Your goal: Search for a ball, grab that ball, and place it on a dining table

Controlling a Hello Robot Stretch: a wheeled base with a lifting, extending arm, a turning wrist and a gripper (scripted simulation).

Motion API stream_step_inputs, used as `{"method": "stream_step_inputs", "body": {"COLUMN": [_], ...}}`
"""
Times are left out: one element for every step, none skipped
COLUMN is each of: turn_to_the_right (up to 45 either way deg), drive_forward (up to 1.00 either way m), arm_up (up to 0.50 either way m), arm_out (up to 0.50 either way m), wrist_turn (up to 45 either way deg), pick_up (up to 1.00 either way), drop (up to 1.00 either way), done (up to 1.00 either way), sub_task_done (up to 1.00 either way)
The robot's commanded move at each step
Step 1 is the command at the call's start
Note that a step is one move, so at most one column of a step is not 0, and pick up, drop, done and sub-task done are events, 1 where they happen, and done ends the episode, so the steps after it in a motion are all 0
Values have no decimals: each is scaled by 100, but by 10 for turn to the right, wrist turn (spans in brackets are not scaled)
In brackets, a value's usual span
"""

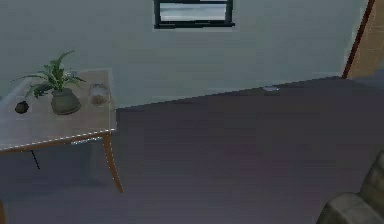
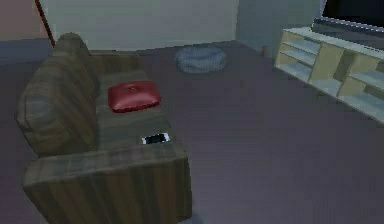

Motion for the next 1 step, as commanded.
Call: {"method": "stream_step_inputs", "body": {"turn_to_the_right": [-60], "drive_forward": [0], "arm_up": [0], "arm_out": [0], "wrist_turn": [0], "pick_up": [0], "drop": [0], "done": [0], "sub_task_done": [0]}}
